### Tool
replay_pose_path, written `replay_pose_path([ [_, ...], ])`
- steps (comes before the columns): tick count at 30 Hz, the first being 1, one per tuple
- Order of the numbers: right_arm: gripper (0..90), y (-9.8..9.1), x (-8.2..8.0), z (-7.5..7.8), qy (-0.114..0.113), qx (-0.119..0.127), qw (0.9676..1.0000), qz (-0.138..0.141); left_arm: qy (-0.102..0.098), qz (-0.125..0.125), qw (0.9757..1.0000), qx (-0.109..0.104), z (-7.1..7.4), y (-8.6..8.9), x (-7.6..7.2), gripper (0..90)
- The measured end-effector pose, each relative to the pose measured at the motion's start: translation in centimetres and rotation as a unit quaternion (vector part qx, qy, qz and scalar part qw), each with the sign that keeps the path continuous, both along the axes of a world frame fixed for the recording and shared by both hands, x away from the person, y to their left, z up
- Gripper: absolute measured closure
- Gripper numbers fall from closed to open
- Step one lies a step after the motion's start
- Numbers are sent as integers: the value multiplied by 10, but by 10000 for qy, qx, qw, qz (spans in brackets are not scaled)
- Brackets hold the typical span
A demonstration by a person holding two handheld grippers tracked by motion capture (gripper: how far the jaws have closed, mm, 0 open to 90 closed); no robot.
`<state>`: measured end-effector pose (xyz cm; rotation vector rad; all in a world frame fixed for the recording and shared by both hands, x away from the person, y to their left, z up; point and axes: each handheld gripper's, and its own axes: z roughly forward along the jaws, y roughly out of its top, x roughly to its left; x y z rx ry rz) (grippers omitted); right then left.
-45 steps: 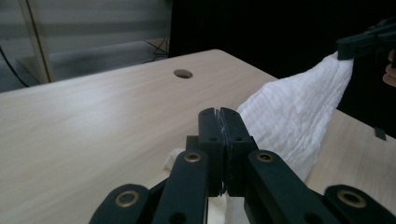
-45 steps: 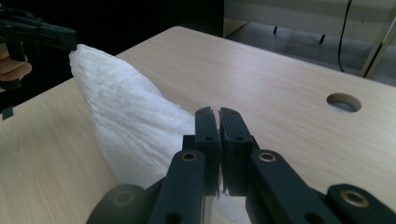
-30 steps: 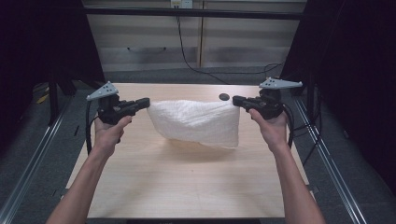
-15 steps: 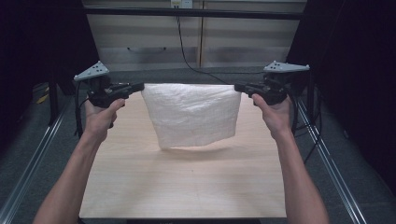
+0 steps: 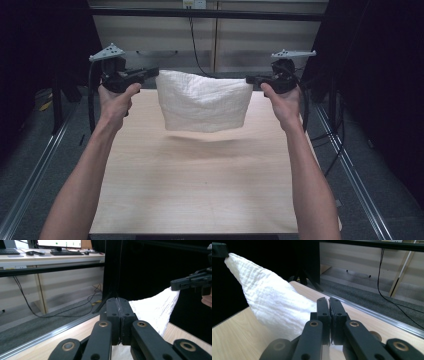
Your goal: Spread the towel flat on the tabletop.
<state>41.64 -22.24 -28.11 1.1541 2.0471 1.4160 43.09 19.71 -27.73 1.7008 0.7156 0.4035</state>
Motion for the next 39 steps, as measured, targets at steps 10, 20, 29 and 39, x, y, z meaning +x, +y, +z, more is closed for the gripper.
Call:
replay_pose_path([
  [10, 877, -4, -25, -85, 507, 148, 9985, 129, 346, -190, 9990, 216, -70, 4, -22, 890],
  [20, 877, -4, -67, -136, 817, -65, 9959, 380, 788, -309, 9962, 225, -134, 19, -60, 890],
  [29, 872, 10, -111, -187, 1200, -297, 9903, 639, 1221, -417, 9882, 823, -183, 24, -91, 890],
  [39, 753, 9, -137, -209, 1478, -528, 9854, 662, 1456, -709, 9781, 1310, -210, 19, -111, 881],
])
